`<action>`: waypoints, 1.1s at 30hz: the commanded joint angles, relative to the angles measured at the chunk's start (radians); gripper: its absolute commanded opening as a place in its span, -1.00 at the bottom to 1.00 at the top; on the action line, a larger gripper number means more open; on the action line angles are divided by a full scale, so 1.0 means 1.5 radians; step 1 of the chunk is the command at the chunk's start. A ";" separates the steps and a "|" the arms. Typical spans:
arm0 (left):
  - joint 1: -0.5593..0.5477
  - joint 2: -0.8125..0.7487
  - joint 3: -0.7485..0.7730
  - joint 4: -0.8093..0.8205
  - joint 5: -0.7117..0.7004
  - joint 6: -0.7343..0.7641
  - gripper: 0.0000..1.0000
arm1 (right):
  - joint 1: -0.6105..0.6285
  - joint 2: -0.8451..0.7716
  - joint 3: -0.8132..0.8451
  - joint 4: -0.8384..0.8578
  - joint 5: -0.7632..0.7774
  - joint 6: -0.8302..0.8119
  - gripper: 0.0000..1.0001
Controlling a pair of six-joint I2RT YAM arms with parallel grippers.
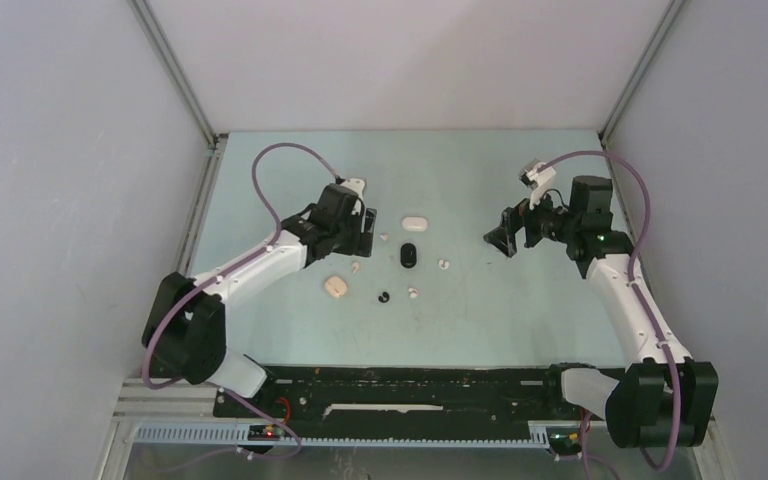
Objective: Insert the wireless bluetooth earbuds into the charging case
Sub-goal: Pick up the charging case at the center of the board.
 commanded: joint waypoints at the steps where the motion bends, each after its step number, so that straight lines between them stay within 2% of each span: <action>1: -0.008 0.012 0.055 -0.030 0.016 -0.040 0.48 | 0.025 -0.016 0.006 -0.006 0.004 -0.027 0.97; 7: -0.014 -0.014 0.043 -0.120 -0.054 -0.063 0.49 | 0.043 -0.013 0.010 -0.016 0.005 -0.036 0.97; 10: -0.014 -0.063 0.000 -0.165 -0.087 -0.099 0.51 | 0.046 -0.012 0.010 -0.017 0.004 -0.037 0.97; 16: -0.003 -0.128 -0.097 -0.123 -0.090 -0.167 0.52 | 0.071 -0.001 0.017 -0.030 0.019 -0.056 0.97; 22: -0.004 -0.098 -0.112 -0.108 -0.085 -0.205 0.52 | 0.080 0.011 0.023 -0.043 0.021 -0.062 0.96; 33: -0.013 -0.005 -0.073 -0.123 -0.134 -0.160 0.55 | 0.081 0.014 0.024 -0.047 0.019 -0.066 0.96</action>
